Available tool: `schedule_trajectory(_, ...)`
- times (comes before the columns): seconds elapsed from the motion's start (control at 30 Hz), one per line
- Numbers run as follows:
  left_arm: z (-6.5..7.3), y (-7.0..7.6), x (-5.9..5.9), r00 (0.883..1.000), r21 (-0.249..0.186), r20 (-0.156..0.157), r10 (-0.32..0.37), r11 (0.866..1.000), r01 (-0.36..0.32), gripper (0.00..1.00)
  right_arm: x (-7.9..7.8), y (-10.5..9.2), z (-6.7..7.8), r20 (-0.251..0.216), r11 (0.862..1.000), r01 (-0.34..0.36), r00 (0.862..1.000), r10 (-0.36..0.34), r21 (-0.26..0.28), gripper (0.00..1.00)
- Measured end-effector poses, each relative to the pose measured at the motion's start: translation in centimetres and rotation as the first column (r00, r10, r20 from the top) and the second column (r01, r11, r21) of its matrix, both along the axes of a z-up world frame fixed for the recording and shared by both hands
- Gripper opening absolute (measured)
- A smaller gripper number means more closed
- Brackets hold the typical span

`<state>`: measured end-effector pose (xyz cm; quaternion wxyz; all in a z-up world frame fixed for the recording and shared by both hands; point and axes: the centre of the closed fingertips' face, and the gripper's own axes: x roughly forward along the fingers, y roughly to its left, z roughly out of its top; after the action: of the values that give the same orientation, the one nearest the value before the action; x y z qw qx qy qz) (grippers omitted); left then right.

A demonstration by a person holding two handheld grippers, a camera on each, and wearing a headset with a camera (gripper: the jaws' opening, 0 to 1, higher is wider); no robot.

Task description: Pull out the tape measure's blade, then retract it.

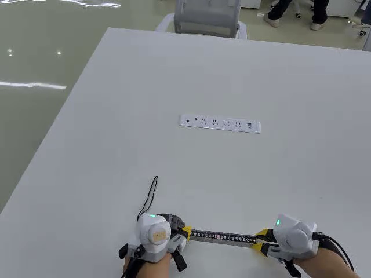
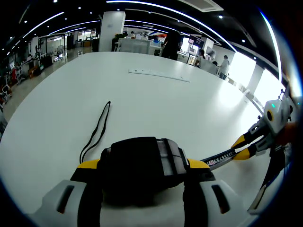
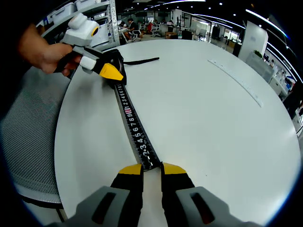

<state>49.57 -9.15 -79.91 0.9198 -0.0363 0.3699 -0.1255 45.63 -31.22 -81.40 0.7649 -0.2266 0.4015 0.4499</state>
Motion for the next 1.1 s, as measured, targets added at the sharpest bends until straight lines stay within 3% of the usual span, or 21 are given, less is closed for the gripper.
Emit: schedule_trajectory(1.1,0.1,0.0,-0.1,1.000,-0.010,-0.001,0.003,1.000,-0.003,0.67,0.3,2.1,0.0,-0.001,1.000,-0.019,1.000,0.019,0.017,0.13)
